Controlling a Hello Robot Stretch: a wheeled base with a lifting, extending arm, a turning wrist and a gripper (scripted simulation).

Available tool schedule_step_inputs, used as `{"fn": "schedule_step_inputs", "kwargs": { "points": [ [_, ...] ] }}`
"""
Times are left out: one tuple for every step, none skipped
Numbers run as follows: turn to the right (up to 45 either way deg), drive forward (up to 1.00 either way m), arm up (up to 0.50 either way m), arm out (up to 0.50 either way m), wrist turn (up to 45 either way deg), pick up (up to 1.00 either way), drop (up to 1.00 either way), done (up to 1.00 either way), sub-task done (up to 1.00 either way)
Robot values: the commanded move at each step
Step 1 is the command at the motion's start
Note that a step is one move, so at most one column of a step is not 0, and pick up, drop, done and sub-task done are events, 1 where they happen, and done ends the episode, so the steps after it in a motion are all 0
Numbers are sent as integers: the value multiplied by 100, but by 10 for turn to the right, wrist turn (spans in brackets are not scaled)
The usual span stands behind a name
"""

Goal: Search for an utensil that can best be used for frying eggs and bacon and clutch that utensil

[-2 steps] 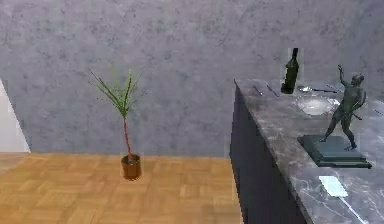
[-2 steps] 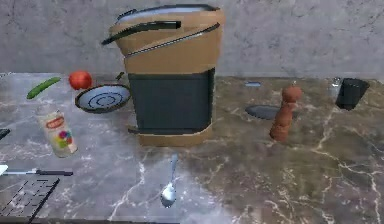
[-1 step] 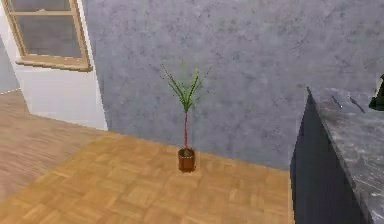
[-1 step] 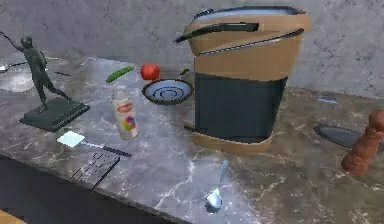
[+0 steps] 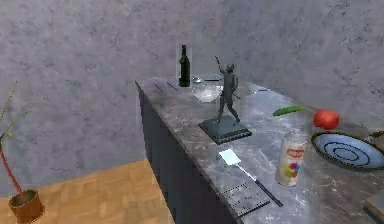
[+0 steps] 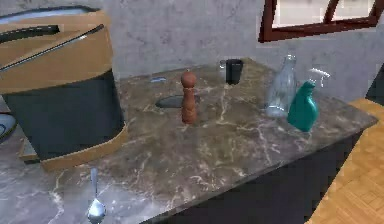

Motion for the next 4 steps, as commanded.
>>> {"fn": "schedule_step_inputs", "kwargs": {
  "points": [
    [450, 0, 0, 0, 0, 0, 0, 0, 0],
    [180, 0, 0, 0, 0, 0, 0, 0, 0],
    [0, 5, 0, 0, 0, 0, 0, 0, 0],
    [-450, 0, 0, 0, 0, 0, 0, 0, 0]
  ]
}}
